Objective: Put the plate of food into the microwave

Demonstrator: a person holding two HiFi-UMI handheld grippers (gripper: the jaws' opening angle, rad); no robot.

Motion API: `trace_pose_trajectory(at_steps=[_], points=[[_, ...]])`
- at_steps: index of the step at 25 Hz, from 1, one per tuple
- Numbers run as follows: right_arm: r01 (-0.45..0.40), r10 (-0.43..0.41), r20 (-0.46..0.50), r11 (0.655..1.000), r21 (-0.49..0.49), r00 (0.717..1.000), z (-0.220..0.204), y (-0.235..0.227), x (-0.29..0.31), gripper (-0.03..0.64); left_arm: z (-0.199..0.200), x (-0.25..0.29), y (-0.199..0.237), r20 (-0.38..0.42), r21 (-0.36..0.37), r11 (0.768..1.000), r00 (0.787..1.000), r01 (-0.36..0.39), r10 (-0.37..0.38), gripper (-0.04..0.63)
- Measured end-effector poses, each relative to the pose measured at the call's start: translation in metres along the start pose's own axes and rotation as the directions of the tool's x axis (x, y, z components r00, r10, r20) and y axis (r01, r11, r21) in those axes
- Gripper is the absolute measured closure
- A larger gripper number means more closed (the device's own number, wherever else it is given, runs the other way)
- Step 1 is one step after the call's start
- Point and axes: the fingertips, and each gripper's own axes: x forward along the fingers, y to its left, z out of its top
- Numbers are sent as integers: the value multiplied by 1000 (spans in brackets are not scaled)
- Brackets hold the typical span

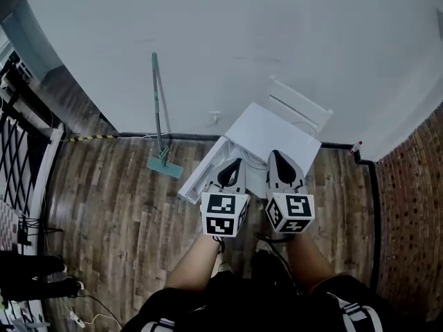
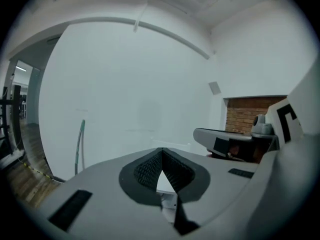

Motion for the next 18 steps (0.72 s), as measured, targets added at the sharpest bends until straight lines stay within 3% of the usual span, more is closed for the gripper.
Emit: trace_pose_trajectory(at_steps=[5, 18], points=[[-22, 22, -7, 999, -44, 1000, 54, 33, -40, 609, 57, -51, -16, 51, -11, 999, 998, 45, -44, 597], [21, -21, 26, 1000, -18, 999, 60, 63, -79, 609, 64, -90, -29, 55, 5, 992, 990, 127, -127, 597]])
